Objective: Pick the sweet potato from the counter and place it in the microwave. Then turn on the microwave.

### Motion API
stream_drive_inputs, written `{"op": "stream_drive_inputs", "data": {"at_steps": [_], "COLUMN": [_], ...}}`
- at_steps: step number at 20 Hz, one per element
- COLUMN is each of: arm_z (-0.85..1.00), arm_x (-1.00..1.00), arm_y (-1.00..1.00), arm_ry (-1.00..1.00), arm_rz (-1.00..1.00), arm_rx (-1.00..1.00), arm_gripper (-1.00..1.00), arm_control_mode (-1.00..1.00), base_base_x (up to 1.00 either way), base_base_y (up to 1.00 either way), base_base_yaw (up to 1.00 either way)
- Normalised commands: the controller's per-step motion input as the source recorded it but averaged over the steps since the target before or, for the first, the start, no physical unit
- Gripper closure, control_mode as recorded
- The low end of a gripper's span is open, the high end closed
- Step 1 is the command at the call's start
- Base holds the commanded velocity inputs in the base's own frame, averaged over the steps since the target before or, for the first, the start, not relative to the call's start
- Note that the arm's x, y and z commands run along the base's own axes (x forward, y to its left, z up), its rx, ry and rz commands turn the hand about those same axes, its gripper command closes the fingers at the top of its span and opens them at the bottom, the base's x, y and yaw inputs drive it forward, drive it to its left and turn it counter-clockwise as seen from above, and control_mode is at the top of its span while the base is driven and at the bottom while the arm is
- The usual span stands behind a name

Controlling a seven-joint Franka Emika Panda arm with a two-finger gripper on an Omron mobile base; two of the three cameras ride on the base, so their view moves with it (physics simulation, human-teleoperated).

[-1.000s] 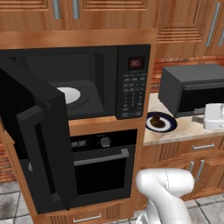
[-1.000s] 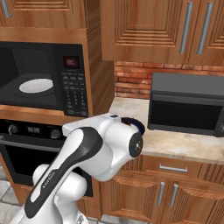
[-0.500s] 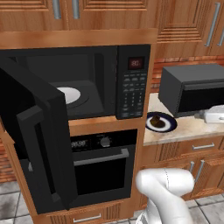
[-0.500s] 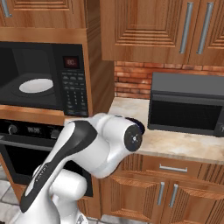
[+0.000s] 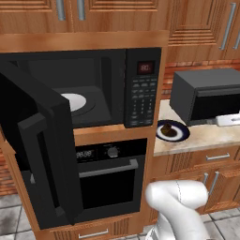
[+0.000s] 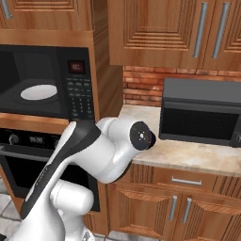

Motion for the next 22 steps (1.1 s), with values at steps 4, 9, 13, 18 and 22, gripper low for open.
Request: {"op": "stream_drive_inputs", "data": {"at_steps": [4, 9, 13, 18, 22], "arm_z": [0.0, 0.0, -0.03, -0.05, -0.07], "arm_x": [0.12, 0.16, 0.19, 0.15, 0.14], "arm_y": [0.0, 0.0, 0.0, -0.03, -0.05], "arm_ry": [0.14, 0.13, 0.11, 0.09, 0.08], "arm_rz": [-0.02, -0.01, -0.02, -0.01, -0.01], "arm_rx": [0.0, 0.0, 0.0, 0.0, 0.0], "arm_gripper": [-1.0, -1.0, -1.0, -1.0, -1.0], "arm_control_mode": [-1.0, -1.0, -1.0, -1.0, -1.0], "base_base_x": [0.0, 0.0, 0.0, 0.0, 0.0], "base_base_y": [0.0, 0.0, 0.0, 0.0, 0.0], "base_base_yaw": [0.0, 0.0, 0.0, 0.0, 0.0]}}
